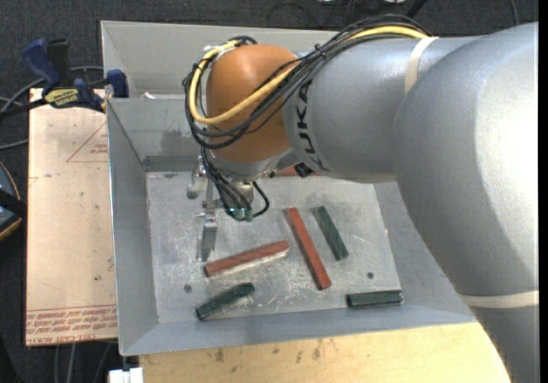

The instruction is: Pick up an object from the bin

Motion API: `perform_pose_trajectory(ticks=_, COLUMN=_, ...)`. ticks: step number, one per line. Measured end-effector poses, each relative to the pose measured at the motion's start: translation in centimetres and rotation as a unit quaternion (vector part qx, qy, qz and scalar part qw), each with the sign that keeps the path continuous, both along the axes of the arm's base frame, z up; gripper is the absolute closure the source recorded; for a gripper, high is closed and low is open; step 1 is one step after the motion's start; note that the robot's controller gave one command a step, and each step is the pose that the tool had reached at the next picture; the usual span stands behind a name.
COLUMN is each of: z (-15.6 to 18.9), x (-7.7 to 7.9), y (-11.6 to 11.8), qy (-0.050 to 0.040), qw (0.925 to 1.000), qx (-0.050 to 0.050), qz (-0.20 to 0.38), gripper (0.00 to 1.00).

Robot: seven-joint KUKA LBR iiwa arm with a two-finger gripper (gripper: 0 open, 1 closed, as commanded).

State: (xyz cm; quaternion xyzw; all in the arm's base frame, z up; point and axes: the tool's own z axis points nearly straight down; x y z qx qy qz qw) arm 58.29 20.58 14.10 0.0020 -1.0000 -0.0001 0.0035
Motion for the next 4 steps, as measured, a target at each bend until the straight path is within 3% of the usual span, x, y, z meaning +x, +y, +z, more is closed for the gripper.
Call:
perform_pose_trajectory(ticks=1, z=0.5, x=0.2, y=-0.1, qy=-0.0036, qw=1.0000, qx=0.001, qz=-0.002, gripper=0.00)
perform_pose_trajectory(ticks=2, z=-1.0, x=-4.0, y=-2.9, qy=-0.0061, qw=0.9999, qx=0.002, qz=-0.010, gripper=0.00)
perform_pose_trajectory(ticks=3, z=-6.3, x=-3.9, y=-4.5, qy=-0.0083, qw=0.9997, qx=0.003, qz=0.022, gripper=1.00)
perform_pose_trajectory(ticks=4, z=-6.3, x=-3.9, y=-4.5, qy=-0.0083, qw=0.9997, qx=0.003, qz=0.022, gripper=1.00)
